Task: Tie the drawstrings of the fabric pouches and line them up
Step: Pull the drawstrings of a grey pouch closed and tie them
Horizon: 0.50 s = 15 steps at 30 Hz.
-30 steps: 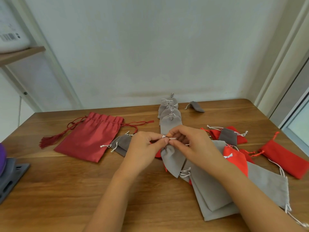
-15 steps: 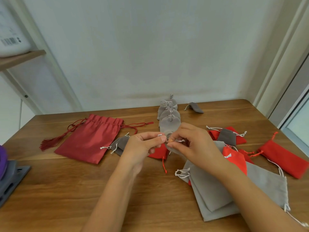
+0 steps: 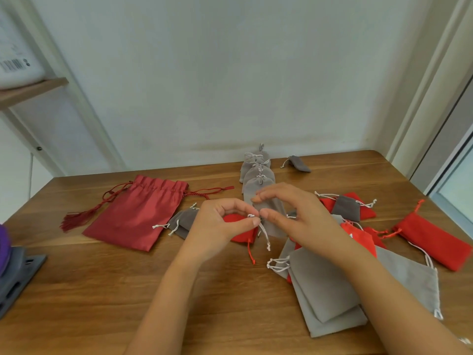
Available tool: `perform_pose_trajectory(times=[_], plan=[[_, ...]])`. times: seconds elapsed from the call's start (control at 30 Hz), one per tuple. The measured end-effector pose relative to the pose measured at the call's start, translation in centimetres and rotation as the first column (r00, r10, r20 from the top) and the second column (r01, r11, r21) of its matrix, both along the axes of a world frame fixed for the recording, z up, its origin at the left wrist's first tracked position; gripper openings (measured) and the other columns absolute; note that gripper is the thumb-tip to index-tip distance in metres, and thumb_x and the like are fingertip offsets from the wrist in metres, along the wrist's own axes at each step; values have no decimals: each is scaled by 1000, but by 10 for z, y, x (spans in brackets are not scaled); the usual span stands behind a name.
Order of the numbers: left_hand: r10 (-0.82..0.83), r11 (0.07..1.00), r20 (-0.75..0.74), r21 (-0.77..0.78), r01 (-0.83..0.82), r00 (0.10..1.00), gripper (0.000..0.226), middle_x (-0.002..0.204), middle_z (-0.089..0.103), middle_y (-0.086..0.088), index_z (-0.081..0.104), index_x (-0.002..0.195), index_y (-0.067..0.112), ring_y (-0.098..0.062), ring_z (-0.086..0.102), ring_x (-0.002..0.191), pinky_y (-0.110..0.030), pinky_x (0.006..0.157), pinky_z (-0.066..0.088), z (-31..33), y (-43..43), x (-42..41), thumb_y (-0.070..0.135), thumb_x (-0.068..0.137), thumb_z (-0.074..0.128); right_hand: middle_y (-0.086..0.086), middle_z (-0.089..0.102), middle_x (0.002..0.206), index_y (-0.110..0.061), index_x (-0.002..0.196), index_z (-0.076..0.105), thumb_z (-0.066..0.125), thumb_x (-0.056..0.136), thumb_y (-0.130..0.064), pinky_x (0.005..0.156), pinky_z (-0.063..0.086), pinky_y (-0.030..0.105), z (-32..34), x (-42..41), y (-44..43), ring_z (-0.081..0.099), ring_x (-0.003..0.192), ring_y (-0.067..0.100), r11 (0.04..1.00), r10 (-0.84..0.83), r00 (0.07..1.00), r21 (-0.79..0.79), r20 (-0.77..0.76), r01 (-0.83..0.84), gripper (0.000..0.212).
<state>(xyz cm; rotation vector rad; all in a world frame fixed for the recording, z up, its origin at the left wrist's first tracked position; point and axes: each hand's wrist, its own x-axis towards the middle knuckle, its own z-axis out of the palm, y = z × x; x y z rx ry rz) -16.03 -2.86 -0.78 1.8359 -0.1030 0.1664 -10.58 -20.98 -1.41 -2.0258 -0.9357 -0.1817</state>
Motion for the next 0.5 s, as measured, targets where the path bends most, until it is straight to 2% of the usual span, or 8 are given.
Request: perform_pose_trajectory(times=[0.1,0.23,0.4,0.5], plan=[[36,999,78,-39,-33,996,21,81,75,0,75,76,20,-13,70,82,-21,77,52,-1,0,0,0,75,76,-18,65,109,-26,112,66,67,89,-29,90,44,13,2,0,-4,56,107,-5,997,71,982,-32,-174,-77,23],[54,997,133,-60,-47,990,20,77,74,-1,74,77,18,-12,69,76,-20,71,53,0,-7,-4,-2,75,76,-13,65,96,-25,102,64,69,87,-24,85,51,28,3,-1,-5,61,96,5,992,122,954,16,-274,-122,16],[87,994,126,-71,-79,988,19,71,74,-1,73,79,18,-10,70,69,-17,67,51,2,-12,-6,-2,77,75,-10,66,88,-20,96,66,69,86,-15,75,51,33,4,-3,-4,62,84,9,988,145,939,87,-312,-124,12],[143,990,142,-26,-141,979,18,71,74,7,73,81,21,-3,68,68,-13,67,50,2,-16,-8,4,77,76,-8,67,84,-19,92,67,71,83,-16,71,51,34,2,-2,-3,63,80,14,990,109,953,115,-282,-79,10]])
